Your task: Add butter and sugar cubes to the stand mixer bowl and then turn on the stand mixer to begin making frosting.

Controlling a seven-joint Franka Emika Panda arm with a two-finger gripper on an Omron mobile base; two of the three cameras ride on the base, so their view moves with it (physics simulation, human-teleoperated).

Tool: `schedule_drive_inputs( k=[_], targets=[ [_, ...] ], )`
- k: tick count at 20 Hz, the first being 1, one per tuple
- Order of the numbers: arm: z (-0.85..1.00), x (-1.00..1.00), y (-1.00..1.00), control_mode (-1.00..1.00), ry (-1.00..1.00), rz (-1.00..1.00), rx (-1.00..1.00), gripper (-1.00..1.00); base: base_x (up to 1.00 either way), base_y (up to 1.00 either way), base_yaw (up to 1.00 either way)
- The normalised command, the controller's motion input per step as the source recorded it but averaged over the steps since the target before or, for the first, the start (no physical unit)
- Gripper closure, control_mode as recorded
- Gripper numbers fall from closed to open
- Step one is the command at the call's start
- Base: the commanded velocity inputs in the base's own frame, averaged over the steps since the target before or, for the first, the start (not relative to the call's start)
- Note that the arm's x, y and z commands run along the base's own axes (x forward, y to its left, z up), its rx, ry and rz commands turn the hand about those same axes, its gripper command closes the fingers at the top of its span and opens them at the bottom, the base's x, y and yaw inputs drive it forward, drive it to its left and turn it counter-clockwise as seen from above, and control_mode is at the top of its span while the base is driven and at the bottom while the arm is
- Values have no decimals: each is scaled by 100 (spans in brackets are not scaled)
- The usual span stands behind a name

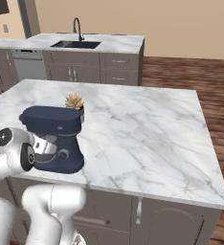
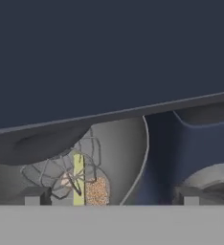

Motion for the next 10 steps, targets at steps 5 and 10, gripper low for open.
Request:
schedule_drive_inputs(
  k=[5,10],
  targets=[
    [-2,-99,-55,-100,-15,0,-1,-100,0,0,0],
    [-15,-28,-67,-100,-14,0,-1,-100,0,0,0]
  ],
)
